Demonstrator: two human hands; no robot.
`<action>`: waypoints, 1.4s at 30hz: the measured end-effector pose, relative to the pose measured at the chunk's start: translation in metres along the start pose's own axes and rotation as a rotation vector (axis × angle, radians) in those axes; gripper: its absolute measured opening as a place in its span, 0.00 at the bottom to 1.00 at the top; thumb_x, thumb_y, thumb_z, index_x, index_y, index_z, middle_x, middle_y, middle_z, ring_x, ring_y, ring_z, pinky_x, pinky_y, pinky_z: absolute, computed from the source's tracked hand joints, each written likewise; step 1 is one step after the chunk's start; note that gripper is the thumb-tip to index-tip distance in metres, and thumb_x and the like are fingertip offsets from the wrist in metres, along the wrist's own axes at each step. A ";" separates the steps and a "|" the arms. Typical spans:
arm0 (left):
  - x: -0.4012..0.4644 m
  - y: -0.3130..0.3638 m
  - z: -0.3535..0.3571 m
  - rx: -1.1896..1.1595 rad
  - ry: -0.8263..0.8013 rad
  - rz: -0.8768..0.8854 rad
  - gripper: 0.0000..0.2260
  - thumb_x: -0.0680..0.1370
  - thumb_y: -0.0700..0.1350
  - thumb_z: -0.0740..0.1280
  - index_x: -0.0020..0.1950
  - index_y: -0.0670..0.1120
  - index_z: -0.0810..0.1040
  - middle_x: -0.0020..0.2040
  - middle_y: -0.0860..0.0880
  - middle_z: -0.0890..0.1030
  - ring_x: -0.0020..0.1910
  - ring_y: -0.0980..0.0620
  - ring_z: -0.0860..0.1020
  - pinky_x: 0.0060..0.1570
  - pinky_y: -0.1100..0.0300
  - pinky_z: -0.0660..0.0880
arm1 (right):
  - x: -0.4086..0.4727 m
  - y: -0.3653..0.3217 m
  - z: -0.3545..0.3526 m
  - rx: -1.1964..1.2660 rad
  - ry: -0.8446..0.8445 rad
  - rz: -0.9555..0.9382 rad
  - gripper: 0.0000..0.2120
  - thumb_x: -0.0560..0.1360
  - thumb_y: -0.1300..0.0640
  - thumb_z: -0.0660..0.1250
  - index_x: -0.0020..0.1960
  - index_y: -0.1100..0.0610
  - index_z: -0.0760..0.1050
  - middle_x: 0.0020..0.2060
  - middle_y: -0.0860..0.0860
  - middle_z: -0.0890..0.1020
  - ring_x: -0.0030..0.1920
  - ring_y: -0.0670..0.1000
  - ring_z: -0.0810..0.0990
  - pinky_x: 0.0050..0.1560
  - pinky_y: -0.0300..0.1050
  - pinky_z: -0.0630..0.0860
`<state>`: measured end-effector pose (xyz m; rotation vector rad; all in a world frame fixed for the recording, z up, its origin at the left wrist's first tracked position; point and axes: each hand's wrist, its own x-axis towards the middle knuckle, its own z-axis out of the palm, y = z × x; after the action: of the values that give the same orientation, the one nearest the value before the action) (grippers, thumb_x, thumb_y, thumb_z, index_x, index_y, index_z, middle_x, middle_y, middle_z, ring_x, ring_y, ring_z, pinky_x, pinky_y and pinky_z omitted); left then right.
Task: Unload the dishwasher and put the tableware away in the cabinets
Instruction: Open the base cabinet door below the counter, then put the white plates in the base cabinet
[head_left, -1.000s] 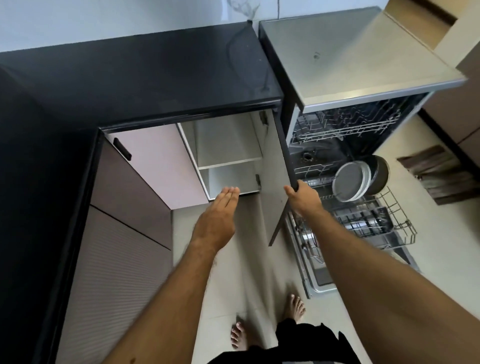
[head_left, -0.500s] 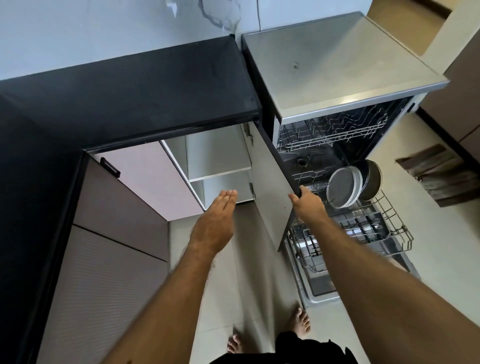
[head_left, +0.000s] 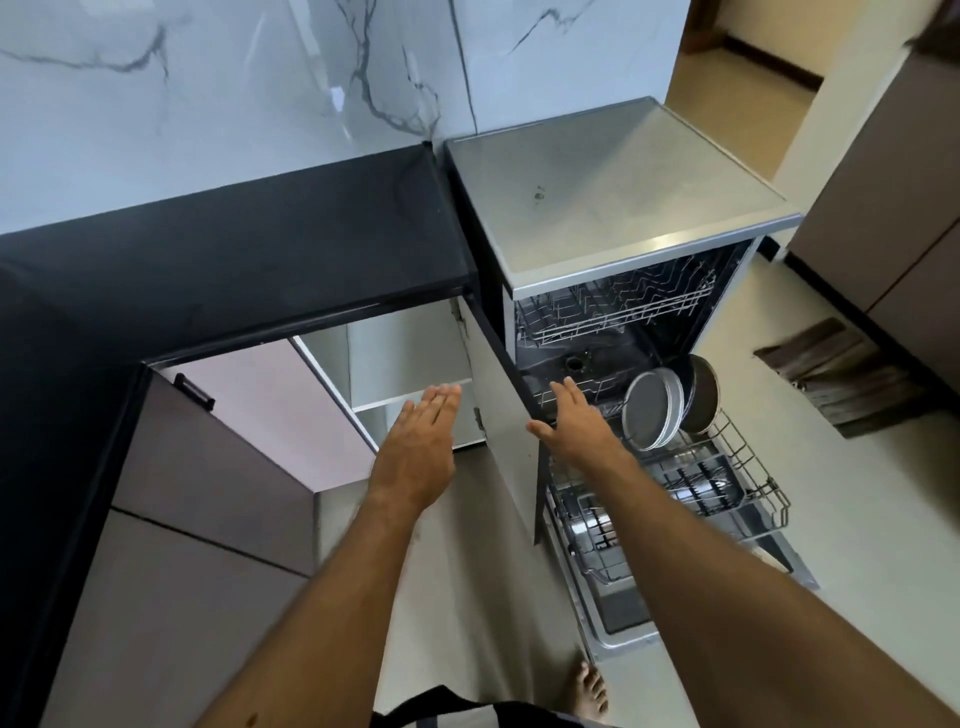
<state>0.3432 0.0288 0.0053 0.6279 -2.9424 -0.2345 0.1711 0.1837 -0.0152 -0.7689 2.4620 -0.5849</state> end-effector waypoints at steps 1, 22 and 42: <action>0.003 0.003 -0.001 -0.004 0.008 0.011 0.32 0.78 0.35 0.59 0.81 0.46 0.53 0.79 0.48 0.59 0.79 0.50 0.55 0.77 0.54 0.51 | -0.002 0.002 -0.004 -0.006 0.014 -0.001 0.39 0.78 0.41 0.64 0.81 0.53 0.50 0.80 0.50 0.47 0.76 0.61 0.59 0.72 0.59 0.62; 0.022 0.101 0.005 -0.241 0.075 0.415 0.27 0.80 0.35 0.60 0.78 0.48 0.61 0.75 0.49 0.68 0.76 0.51 0.64 0.71 0.57 0.62 | -0.097 0.076 -0.068 -0.050 0.218 0.234 0.40 0.77 0.40 0.66 0.80 0.51 0.50 0.80 0.50 0.47 0.76 0.61 0.58 0.71 0.63 0.64; 0.136 0.229 0.125 -0.294 -0.078 0.203 0.25 0.82 0.40 0.58 0.79 0.50 0.58 0.77 0.49 0.64 0.77 0.52 0.60 0.72 0.61 0.58 | 0.036 0.256 -0.130 -0.013 0.097 0.208 0.33 0.78 0.45 0.66 0.78 0.50 0.57 0.79 0.52 0.55 0.75 0.57 0.62 0.73 0.59 0.64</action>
<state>0.1102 0.1950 -0.0650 0.2835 -2.9309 -0.6670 -0.0320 0.3857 -0.0590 -0.4911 2.5956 -0.5397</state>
